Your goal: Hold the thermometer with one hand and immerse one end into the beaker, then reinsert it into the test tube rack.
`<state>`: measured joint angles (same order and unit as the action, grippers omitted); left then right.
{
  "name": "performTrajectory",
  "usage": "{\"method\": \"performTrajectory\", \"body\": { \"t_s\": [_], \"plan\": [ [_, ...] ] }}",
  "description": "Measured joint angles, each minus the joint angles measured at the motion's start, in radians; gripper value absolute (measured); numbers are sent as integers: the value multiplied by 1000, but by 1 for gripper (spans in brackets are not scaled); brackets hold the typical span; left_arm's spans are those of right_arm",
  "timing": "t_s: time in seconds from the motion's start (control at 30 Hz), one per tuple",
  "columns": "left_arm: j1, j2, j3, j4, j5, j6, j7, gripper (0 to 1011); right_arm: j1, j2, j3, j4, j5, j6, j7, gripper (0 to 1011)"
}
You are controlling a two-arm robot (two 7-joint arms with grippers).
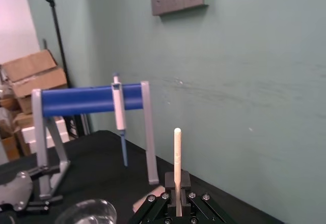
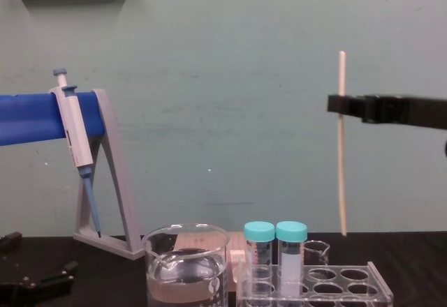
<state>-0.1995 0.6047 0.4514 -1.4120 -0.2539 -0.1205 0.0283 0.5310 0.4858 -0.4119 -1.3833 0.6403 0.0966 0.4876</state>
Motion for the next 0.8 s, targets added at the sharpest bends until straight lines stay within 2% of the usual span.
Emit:
{"method": "performTrajectory", "body": {
  "t_s": [0.4,0.8],
  "plan": [
    [0,0,0,0,0,0,0,1004,-37,11,19,10,-15,8,-13,53],
    [0,0,0,0,0,0,0,1004,-19,-18,7,68,-37,-16,24,53]
  ]
}}
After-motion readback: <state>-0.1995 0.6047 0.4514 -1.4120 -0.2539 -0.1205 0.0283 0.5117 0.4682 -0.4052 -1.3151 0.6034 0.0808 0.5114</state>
